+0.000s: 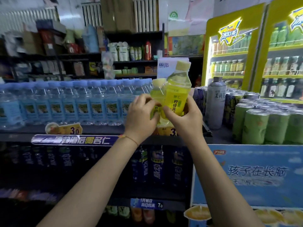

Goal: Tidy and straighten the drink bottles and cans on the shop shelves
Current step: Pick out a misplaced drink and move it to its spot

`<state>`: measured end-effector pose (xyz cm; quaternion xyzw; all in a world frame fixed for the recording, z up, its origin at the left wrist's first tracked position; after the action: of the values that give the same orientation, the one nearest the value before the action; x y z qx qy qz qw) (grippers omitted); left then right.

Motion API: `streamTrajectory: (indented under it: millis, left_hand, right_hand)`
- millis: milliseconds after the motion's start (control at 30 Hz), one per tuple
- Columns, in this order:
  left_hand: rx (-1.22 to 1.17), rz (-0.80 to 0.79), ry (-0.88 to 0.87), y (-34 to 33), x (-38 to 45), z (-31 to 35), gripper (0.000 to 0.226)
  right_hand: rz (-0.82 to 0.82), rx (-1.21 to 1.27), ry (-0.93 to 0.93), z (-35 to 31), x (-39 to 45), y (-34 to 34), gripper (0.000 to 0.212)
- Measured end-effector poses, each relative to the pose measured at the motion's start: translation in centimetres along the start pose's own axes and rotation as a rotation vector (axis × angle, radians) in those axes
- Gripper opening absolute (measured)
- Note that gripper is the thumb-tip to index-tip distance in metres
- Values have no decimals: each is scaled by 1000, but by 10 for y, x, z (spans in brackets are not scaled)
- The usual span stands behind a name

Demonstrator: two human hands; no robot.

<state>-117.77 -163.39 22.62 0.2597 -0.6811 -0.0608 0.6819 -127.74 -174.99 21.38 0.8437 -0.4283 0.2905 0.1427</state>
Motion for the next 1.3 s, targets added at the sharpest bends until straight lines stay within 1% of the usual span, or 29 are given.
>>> streamTrajectory:
  millis: [100, 200, 267, 367, 500, 533, 633, 700, 800, 933, 1200, 1300]
  left_hand:
    - [30, -89, 8, -10, -1, 8, 24]
    - [15, -90, 92, -10, -1, 6, 33]
    - [21, -87, 109, -9, 1, 7, 41]
    - [71, -101, 82, -10, 7, 9, 50]
    - [157, -140, 112, -15, 9, 4, 67]
    - [172, -146, 113, -16, 9, 4, 69]
    - [186, -156, 101, -15, 11, 3, 69]
    - [182, -166, 91, -15, 12, 3, 67]
    - [177, -184, 89, -13, 13, 0, 66]
    - [176, -194, 97, -13, 11, -4, 65]
    - [171, -197, 123, -18, 8, -1, 66]
    - [154, -191, 139, -21, 6, 1, 67]
  right_hand:
    - [12, -2, -22, 7, 3, 9, 29]
    - [-14, -21, -24, 11, 4, 10, 37]
    - [-5, -86, -4, 12, 5, 11, 44]
    - [30, -152, -26, 17, 10, 17, 39]
    - [-24, -105, -91, 24, 18, 18, 41]
    - [-31, -107, -94, 23, 19, 18, 39]
    - [-45, -87, -118, 20, 23, 18, 25]
    - [-54, -59, -157, 22, 26, 18, 20]
    - [-66, -26, -218, 28, 33, 18, 24]
    - [-81, -18, -249, 31, 39, 16, 26]
    - [-98, -31, -232, 34, 50, 9, 23]
    - [-95, -108, -189, 35, 52, 9, 28]
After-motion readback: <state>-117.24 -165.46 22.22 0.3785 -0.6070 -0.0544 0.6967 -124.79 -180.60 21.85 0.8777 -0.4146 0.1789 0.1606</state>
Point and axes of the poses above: each hand's wrist, its own x-axis towards the middle knuckle, its own y-axis out of the back of the hand, z = x × y, the point moved 4 cm from there along x, towards the middle knuckle, and after that the axes turned 11 degrees about -y, right-handed, at the moved point
